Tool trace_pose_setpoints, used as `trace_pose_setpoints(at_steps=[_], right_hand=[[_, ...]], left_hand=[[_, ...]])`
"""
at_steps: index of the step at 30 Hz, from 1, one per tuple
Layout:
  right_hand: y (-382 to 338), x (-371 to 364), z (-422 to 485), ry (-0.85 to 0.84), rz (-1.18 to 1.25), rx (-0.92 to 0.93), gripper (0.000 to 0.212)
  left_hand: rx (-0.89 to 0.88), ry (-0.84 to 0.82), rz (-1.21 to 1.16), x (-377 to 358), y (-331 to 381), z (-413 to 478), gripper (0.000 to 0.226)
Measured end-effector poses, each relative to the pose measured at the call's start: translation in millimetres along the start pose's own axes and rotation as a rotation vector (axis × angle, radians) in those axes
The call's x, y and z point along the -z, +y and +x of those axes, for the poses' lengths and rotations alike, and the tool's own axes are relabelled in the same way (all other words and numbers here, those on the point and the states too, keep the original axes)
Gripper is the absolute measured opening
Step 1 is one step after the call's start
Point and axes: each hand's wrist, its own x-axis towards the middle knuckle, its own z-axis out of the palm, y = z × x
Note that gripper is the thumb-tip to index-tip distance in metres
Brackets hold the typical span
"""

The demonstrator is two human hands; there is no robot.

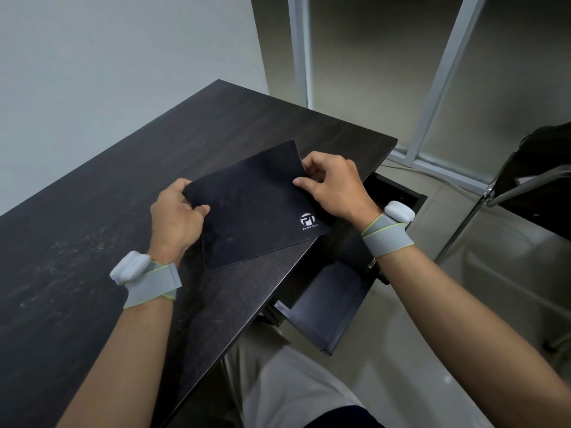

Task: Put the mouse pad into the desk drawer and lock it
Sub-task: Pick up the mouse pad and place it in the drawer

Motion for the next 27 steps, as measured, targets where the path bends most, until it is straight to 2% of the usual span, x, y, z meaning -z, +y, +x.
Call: trace_pose_setpoints(at_steps=[6, 17, 27], right_hand=[[-5.3, 0.5, -1.8, 0.051, 0.089, -0.054, 0.013], [-8.6, 19.1, -0.7, 0.107, 0.257, -0.075, 0.017], [20.6, 70.4, -3.1, -0.043, 0.329, -0.067, 0.015]], left_hand=[[-0.041, 0.04, -0.209, 1.2, 5.6, -10.2, 0.034], [-0.137, 0.036, -0.372, 11.3, 38.0, -27.9, 0.037], [-0.133, 0.021, -0.489, -22.7, 52.5, -75.3, 0.034]])
